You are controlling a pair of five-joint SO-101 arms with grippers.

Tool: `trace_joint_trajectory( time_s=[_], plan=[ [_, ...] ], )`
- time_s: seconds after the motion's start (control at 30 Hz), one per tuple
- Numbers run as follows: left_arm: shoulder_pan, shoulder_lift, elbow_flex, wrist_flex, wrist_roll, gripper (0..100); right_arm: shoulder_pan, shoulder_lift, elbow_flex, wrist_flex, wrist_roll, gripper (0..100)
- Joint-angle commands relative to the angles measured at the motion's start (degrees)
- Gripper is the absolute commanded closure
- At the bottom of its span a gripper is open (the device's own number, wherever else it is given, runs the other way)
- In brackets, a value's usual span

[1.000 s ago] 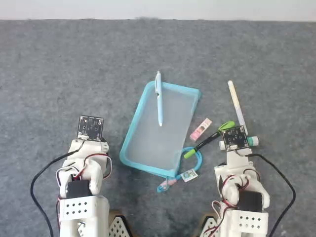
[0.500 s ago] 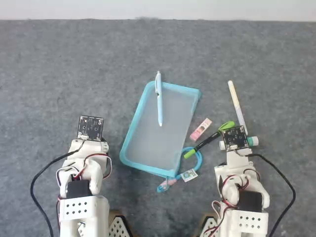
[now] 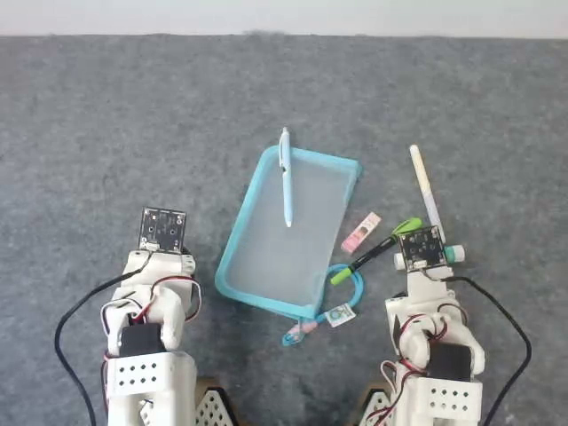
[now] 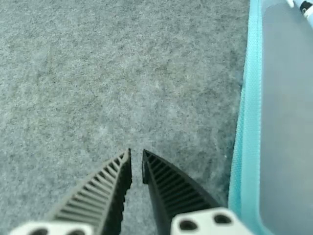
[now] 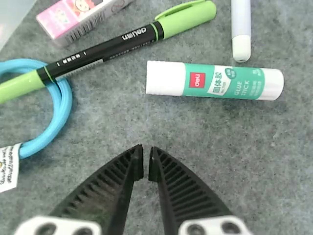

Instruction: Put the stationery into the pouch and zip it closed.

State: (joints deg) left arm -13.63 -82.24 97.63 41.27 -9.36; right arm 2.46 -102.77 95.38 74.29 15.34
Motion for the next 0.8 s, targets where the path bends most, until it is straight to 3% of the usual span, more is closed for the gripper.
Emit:
trace_joint_trajectory(
  time_s=[0.0, 0.7, 0.77],
  plan=[
    [-0.3, 0.6, -0.7, -0.5, -0.4, 96, -0.3, -1.1, 1.1, 0.5, 0.8, 96.9],
    [0.9, 0.6, -0.7, -0.5, -0.3, 96, -0.7, -1.1, 1.1, -0.2, 0.5, 96.5],
    [0.9, 0.6, -0.7, -0.5, -0.4, 96, -3.4, -1.1, 1.1, -0.3, 0.7, 96.5]
  ],
)
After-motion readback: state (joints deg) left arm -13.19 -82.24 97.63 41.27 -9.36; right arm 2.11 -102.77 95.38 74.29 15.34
